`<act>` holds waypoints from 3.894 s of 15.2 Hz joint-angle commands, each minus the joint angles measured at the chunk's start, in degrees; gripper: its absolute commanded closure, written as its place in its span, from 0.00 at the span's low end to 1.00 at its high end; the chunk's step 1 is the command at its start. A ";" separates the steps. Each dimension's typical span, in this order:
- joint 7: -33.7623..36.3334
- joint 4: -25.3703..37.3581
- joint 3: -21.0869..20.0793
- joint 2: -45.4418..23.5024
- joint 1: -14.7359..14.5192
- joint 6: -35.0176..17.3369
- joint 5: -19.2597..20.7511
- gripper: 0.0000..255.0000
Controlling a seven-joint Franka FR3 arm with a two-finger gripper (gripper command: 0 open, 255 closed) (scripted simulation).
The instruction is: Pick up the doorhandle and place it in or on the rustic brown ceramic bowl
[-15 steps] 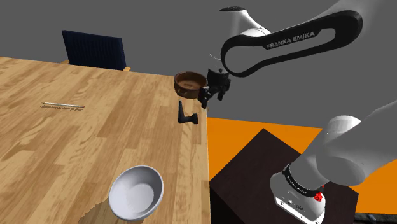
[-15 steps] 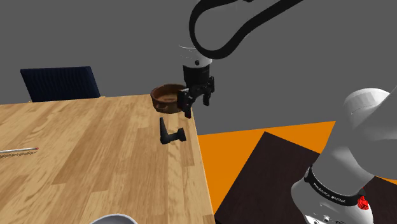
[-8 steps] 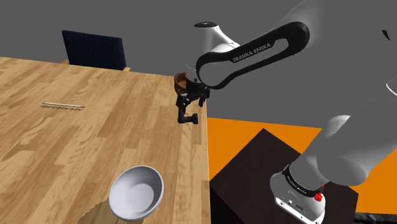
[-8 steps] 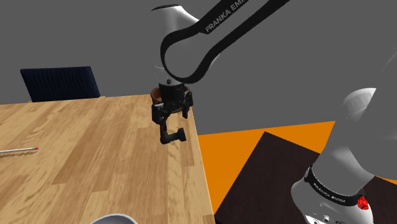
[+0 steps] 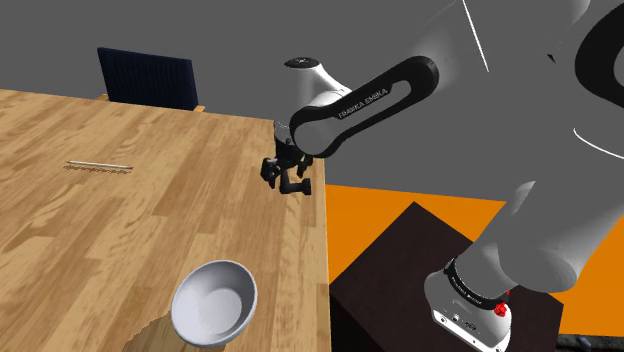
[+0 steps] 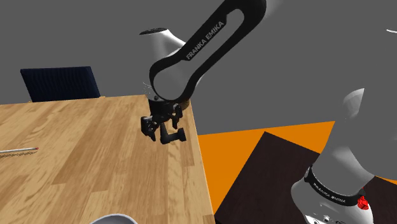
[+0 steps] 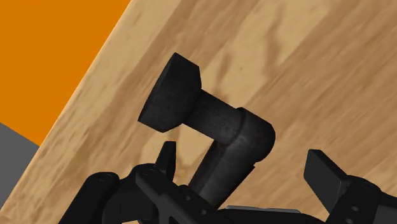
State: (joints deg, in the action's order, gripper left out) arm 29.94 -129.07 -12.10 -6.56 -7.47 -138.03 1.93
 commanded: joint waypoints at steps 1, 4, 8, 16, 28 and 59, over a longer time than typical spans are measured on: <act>0.33 -0.14 0.10 -1.46 -0.06 -1.61 0.49 0.00; 0.56 -0.34 0.19 -2.40 -0.12 -2.72 0.83 0.00; 0.56 -0.34 0.19 -2.40 -0.12 -2.72 0.83 0.00; 0.55 -0.35 0.19 -2.34 -0.12 -2.67 0.81 1.00; -0.46 1.38 -0.11 1.83 0.11 3.12 -0.64 1.00; -12.25 23.55 5.24 -2.62 5.86 20.87 -1.36 1.00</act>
State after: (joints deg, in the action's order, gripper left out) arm 18.90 -107.39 -7.39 -7.63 -2.24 -117.48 0.47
